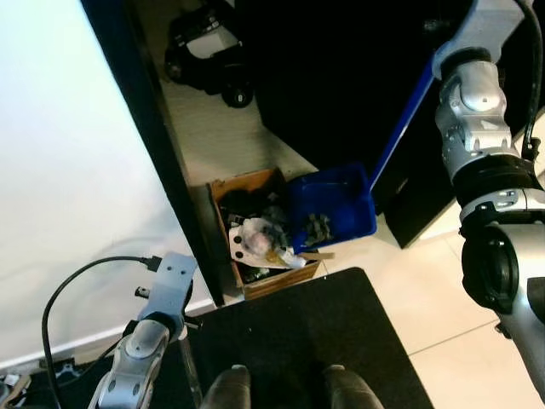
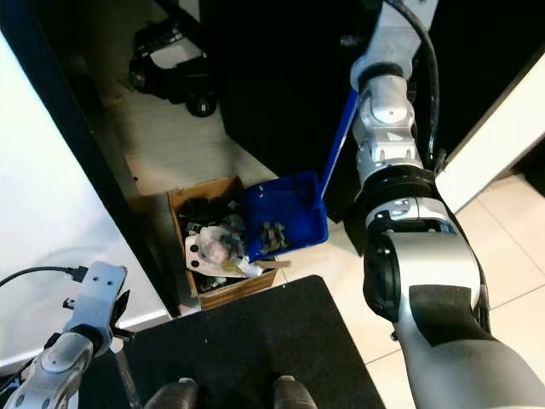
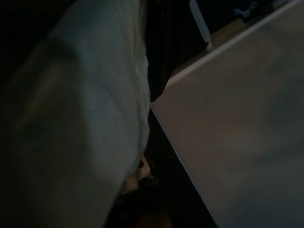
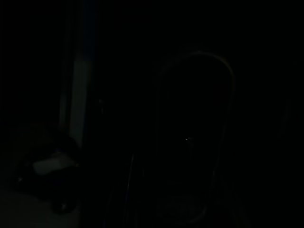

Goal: Sweep floor

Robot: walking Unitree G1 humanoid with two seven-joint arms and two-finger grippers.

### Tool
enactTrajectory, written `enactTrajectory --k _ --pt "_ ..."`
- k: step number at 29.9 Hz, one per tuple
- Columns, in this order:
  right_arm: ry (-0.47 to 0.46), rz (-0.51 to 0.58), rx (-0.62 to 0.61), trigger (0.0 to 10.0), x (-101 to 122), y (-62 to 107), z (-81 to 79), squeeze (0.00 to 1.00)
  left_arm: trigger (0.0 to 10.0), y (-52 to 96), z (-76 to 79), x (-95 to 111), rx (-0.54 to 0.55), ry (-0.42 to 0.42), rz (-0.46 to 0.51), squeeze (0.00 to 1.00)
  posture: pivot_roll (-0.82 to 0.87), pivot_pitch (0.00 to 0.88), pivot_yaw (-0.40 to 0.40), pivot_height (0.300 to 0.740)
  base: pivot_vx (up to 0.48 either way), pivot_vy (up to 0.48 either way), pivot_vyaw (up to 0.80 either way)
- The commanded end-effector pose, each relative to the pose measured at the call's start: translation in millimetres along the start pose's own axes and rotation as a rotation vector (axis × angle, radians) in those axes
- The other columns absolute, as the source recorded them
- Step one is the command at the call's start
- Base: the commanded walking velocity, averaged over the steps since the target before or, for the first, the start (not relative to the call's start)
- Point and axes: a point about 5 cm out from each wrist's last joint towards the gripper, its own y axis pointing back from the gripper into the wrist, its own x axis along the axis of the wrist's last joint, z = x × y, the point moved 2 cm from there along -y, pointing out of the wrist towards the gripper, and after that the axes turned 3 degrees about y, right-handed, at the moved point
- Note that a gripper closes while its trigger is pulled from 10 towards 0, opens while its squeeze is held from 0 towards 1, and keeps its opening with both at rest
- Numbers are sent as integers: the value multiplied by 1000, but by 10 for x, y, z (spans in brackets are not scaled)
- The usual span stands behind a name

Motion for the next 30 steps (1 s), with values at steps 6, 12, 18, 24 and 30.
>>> enactTrajectory --k 6,12,18,24,30 --pt "101 197 43 10000 445 -93 -247 0 10000 61 100 -77 6 13 -20 0 281 87 -152 740 0 0 0" --pt "130 295 68 10000 683 -99 -469 0 10000 87 127 -84 11 17 -19 0 297 91 -162 740 0 0 0" --pt "177 409 67 10000 887 -47 -694 0 10000 112 163 -91 12 20 -19 0 312 93 -167 740 0 0 0" --pt "206 463 76 10000 962 15 -877 0 10000 115 189 -93 12 18 -21 0 325 93 -171 740 0 0 0" --pt "209 440 70 10000 902 20 -879 0 10000 126 188 -90 18 18 -20 0 328 94 -173 740 0 0 0"
